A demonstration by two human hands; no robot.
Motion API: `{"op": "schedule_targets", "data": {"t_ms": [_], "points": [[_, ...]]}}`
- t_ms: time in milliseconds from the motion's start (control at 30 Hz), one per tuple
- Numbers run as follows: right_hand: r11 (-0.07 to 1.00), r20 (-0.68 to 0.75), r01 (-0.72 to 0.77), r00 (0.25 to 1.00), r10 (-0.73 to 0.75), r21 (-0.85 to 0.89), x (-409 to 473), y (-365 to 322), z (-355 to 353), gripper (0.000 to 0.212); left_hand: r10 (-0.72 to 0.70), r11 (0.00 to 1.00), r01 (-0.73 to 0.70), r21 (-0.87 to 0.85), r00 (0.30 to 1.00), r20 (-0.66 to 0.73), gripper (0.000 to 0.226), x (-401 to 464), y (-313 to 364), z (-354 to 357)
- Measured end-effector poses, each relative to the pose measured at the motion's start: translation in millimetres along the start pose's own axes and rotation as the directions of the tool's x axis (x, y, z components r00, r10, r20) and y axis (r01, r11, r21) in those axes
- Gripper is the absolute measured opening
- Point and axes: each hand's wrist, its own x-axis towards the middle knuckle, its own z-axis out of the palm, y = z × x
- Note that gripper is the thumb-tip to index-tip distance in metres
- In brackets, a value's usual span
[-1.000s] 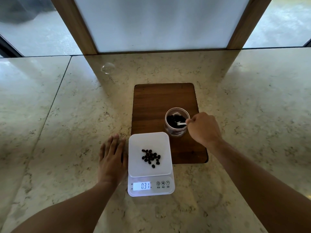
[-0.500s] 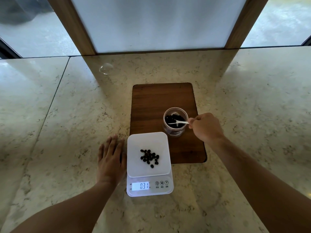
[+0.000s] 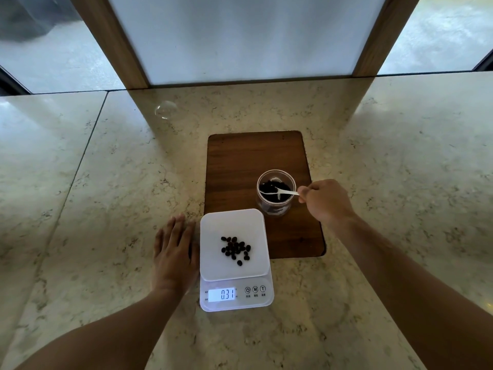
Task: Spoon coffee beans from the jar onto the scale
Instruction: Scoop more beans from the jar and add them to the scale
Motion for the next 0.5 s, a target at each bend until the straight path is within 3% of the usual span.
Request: {"op": "schedule_targets", "data": {"t_ms": [500], "points": [[1.000,-0.008,0.020,1.000,-0.020,0.018,-0.6,6.1,-7.8,0.034,0.003,1.000,-0.003,-0.004,1.000,0.004,0.058,0.0,-0.2,-0.2]]}}
